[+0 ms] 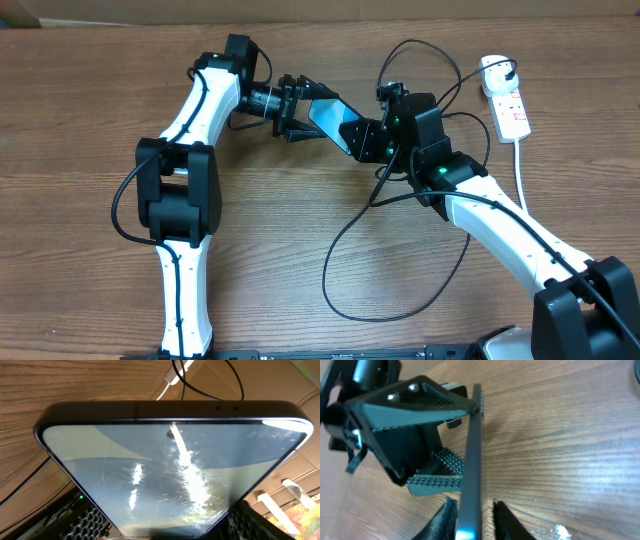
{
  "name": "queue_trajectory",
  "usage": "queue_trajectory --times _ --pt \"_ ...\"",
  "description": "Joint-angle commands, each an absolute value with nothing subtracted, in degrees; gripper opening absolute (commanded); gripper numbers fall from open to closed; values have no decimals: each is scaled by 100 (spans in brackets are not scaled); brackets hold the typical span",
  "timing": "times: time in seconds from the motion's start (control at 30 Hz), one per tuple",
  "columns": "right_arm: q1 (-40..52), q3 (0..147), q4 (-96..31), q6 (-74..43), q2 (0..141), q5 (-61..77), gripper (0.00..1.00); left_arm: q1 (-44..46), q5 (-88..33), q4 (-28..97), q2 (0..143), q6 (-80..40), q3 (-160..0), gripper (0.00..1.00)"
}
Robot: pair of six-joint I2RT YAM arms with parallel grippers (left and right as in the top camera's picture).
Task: Plug charger to phone and switch on socket
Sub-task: 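Grasp the phone's side edge with the right gripper beside the left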
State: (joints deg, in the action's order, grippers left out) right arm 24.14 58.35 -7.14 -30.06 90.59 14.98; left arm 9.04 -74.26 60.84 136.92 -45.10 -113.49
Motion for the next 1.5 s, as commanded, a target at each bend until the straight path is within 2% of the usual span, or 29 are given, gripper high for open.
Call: queue_trajectory --times 0.0,0.17,0.3,0.47,0.57,0.6,0.73,0.87,1.0,1.17,1.47 --pt "2449 5933 -722 -3006 8947 1354 21 943 -7607 6077 13432 -4637 -11343 65" --pt "2449 5933 -740 -3009 8947 1354 20 943 -7609 6077 13432 -4635 -11343 66" --pt "2449 5933 -744 -3009 8947 1356 15 943 -7609 6077 13432 -4633 -11343 71" --pt "2449 5933 -760 -3006 8947 1354 15 943 -7607 6077 13432 -4633 -11343 74" --pt "2449 5933 -760 -3006 8947 1354 4 943 -7605 6077 13432 -4635 -11343 74" --pt "2449 5933 -760 -3006 8947 1354 4 943 -7605 6077 13432 -4633 -11343 75" --pt "2449 5933 -757 -3026 8947 1354 4 943 -7603 6077 13432 -4633 -11343 76" --pt "2449 5933 -755 -3035 8947 1358 4 945 -7443 6077 13432 -4635 -11343 83" --pt "2449 5933 -746 -3046 8947 1350 4 945 -6709 6080 13432 -4637 -11343 95" --pt "2449 5933 -696 -3048 8947 1288 4 980 -6134 5990 13432 -4633 -11343 96" --pt "2578 5933 -711 -3328 8947 1009 4 1179 -5843 5623 13432 -5022 -11343 96"
